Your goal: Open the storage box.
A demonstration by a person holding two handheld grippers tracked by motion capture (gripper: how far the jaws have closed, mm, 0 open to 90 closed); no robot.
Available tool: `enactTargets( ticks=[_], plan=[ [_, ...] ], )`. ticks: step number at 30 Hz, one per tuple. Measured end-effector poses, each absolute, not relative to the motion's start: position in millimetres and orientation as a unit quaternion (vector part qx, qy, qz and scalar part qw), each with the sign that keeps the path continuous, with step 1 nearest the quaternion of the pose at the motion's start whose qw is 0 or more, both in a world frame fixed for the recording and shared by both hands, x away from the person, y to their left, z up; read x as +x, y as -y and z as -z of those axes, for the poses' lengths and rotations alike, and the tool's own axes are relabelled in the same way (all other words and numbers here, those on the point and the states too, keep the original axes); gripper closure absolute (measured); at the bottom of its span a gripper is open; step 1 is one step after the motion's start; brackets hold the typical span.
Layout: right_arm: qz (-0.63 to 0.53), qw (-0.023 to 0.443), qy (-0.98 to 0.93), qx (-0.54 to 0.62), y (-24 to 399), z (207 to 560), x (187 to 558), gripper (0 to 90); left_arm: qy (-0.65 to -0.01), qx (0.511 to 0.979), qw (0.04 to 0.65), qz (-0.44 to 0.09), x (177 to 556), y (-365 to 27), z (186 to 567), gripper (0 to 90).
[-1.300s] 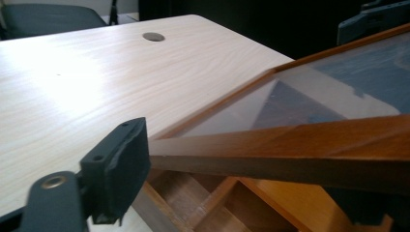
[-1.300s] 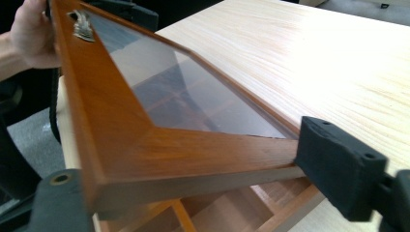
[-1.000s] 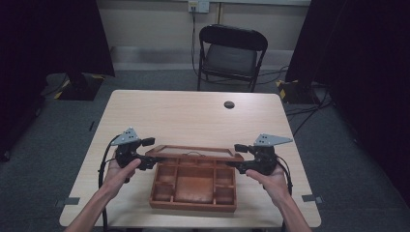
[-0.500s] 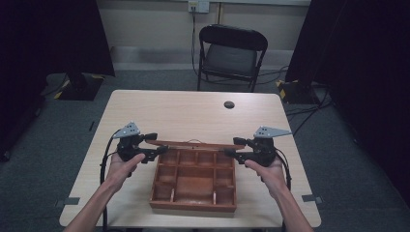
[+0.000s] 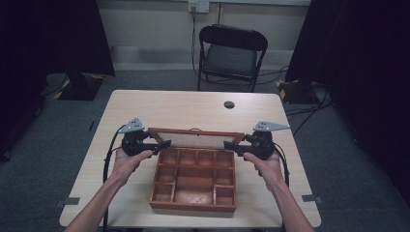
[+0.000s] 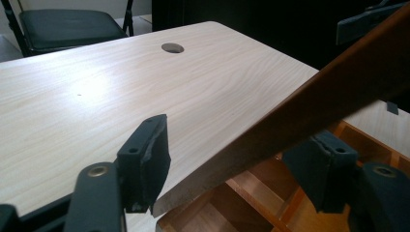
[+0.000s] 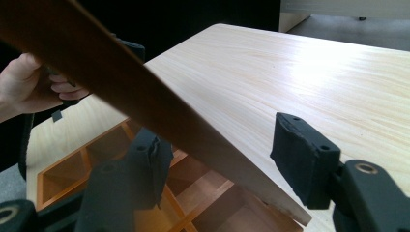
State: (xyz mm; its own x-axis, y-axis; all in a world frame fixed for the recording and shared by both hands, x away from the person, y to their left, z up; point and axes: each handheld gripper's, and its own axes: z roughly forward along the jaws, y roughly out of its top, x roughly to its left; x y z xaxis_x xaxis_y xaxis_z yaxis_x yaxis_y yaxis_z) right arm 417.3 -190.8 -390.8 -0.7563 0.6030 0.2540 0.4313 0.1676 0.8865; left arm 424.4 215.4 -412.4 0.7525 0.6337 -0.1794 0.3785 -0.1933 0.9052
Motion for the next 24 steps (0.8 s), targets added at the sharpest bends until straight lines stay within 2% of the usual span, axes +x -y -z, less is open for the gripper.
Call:
enactTargets(
  ticks=[8, 24],
  plan=[
    [-0.551, 0.073, -0.755, 0.348, 191, 395, 424, 41.0, -0.333, 0.76, 0.546, -0.117, 430, -216, 417, 45.5],
    [-0.533, 0.098, -0.756, 0.368, 183, 400, 439, 47.4, -0.345, 0.754, 0.548, -0.108, 446, -216, 420, 49.6]
  ],
)
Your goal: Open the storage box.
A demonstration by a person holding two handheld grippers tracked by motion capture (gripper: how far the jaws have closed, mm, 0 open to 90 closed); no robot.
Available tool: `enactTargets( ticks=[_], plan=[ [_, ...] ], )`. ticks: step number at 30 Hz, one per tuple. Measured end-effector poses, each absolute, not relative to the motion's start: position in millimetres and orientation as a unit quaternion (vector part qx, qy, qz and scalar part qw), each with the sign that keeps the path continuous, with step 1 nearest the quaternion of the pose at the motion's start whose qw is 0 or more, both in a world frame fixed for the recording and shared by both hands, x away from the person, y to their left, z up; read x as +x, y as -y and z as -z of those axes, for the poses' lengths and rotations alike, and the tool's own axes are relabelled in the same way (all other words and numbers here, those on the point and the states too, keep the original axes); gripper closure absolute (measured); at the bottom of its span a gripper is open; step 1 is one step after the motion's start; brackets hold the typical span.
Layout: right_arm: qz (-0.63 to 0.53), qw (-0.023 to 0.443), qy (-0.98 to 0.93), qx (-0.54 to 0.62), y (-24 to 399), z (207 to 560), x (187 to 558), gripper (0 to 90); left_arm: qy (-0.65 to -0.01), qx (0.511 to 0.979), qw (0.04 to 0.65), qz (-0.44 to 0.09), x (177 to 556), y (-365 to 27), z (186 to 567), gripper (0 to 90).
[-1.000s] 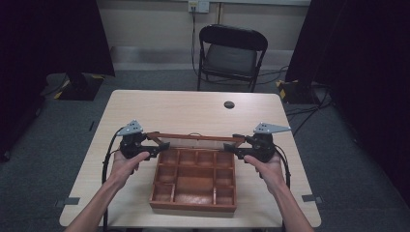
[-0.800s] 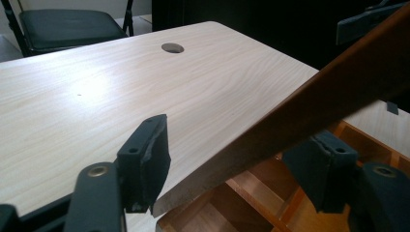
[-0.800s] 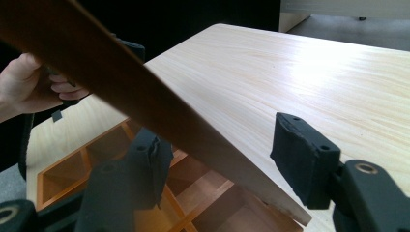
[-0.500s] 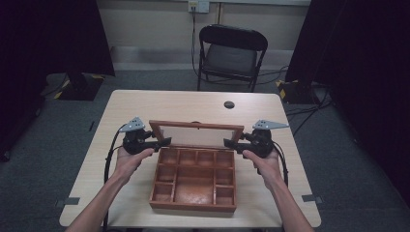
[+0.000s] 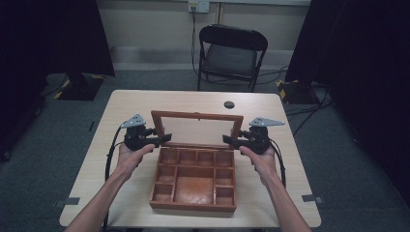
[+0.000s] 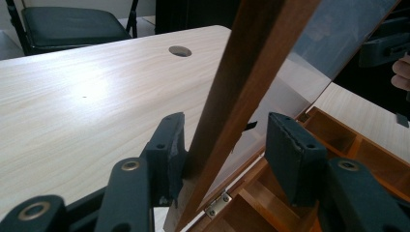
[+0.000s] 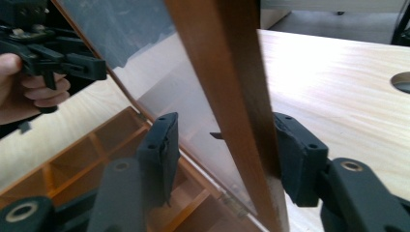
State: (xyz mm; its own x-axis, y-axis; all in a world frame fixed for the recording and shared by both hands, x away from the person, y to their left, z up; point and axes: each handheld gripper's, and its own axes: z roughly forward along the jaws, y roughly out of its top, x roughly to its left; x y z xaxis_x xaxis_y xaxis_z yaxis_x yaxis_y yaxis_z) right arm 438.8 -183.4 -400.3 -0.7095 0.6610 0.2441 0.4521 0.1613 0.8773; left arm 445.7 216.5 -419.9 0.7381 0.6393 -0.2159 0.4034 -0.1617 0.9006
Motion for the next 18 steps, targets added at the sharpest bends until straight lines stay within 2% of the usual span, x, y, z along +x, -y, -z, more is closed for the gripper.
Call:
enactTargets(
  ticks=[7, 18],
  plan=[
    [-0.517, 0.123, -0.761, 0.373, 178, 401, 447, 50.5, -0.358, 0.748, 0.55, -0.1, 452, -218, 425, 51.6],
    [-0.517, 0.121, -0.756, 0.382, 179, 411, 457, 51.7, -0.371, 0.746, 0.544, -0.098, 458, -218, 435, 53.6]
  ],
)
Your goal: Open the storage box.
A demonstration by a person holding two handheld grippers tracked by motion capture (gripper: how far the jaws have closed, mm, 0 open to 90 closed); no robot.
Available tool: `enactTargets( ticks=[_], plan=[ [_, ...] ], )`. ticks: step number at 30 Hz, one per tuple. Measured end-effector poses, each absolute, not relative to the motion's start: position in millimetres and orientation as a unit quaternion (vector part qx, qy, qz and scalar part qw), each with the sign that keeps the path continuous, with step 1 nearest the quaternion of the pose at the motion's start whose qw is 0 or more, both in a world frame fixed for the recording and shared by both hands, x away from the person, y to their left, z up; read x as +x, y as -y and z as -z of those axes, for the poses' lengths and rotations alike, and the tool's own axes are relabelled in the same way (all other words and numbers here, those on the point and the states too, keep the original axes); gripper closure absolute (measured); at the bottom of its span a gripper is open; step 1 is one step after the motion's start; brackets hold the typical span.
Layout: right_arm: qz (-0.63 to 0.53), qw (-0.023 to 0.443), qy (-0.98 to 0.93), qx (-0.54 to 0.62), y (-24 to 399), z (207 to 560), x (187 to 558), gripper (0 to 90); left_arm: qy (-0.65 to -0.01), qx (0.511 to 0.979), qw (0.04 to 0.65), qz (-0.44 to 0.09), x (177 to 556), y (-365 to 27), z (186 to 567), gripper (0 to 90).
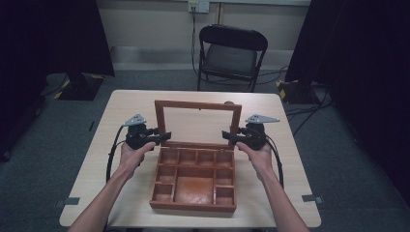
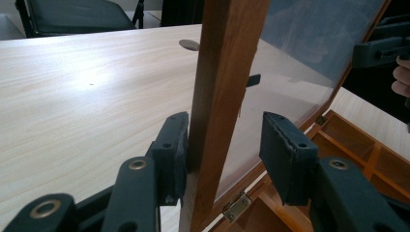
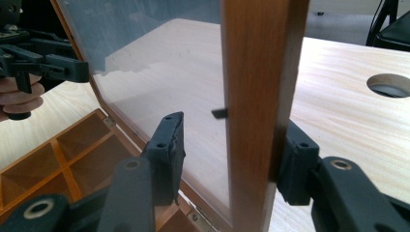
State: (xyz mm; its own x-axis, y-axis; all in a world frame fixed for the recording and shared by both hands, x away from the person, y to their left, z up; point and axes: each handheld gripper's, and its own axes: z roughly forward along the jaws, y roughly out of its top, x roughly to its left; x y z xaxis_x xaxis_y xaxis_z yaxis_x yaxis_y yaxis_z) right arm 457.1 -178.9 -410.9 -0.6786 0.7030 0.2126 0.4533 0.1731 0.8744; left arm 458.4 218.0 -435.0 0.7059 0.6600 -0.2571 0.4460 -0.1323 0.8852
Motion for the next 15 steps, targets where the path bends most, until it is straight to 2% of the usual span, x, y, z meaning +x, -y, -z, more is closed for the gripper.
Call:
enactTargets(
  ticks=[5, 15],
  plan=[
    [-0.504, 0.133, -0.761, 0.386, 177, 416, 461, 52.3, -0.375, 0.75, 0.536, -0.099, 462, -218, 439, 53.7],
    [-0.501, 0.128, -0.756, 0.401, 177, 426, 470, 51.4, -0.387, 0.745, 0.535, -0.093, 466, -218, 445, 53.6]
  ],
)
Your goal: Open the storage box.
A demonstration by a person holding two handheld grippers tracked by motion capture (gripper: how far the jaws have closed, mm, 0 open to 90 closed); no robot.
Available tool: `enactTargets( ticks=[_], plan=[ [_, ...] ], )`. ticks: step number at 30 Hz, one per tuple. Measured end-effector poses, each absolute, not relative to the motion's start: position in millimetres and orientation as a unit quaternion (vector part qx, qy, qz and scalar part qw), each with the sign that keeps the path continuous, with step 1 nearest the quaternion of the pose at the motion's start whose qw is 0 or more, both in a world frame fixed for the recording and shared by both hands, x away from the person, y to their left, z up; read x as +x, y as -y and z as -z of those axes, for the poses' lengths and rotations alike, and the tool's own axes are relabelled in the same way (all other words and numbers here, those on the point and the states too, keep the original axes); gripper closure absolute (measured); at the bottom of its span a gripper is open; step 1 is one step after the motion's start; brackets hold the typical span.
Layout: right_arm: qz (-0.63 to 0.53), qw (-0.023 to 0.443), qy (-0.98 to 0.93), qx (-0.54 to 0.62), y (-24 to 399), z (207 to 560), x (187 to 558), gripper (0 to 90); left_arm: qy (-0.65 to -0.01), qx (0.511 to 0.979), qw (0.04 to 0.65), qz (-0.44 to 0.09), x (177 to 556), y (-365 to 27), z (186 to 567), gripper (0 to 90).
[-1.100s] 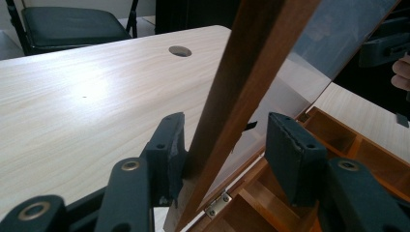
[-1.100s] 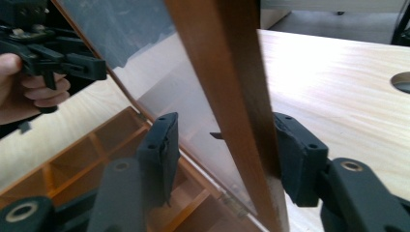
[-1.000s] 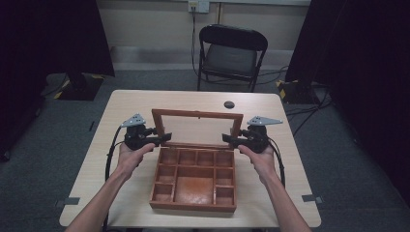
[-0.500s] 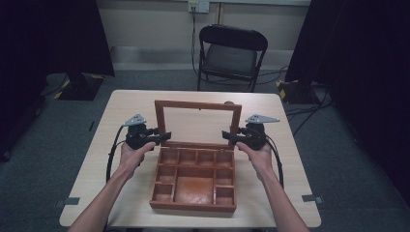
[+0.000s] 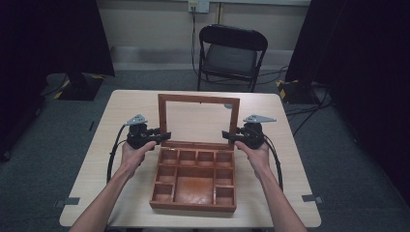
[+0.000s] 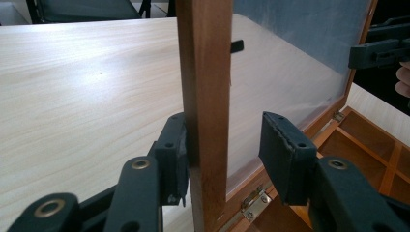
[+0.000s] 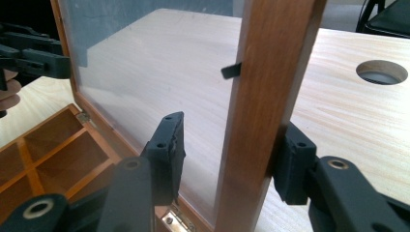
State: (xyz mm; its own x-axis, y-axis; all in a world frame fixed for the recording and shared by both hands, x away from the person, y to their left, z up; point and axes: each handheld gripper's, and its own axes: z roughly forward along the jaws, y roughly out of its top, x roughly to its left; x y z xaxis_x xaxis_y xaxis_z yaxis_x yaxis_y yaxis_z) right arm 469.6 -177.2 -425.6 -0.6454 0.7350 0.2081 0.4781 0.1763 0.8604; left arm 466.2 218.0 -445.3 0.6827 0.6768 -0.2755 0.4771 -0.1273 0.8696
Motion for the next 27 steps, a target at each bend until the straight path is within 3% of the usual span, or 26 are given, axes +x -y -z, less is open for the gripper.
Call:
enactTargets(
  ticks=[14, 27],
  plan=[
    [-0.506, 0.119, -0.746, 0.417, 175, 438, 481, 45.9, -0.404, 0.741, 0.529, -0.084, 474, -219, 454, 52.6],
    [-0.497, 0.095, -0.743, 0.439, 173, 454, 491, 37.4, -0.424, 0.742, 0.516, -0.062, 482, -216, 465, 46.3]
  ],
)
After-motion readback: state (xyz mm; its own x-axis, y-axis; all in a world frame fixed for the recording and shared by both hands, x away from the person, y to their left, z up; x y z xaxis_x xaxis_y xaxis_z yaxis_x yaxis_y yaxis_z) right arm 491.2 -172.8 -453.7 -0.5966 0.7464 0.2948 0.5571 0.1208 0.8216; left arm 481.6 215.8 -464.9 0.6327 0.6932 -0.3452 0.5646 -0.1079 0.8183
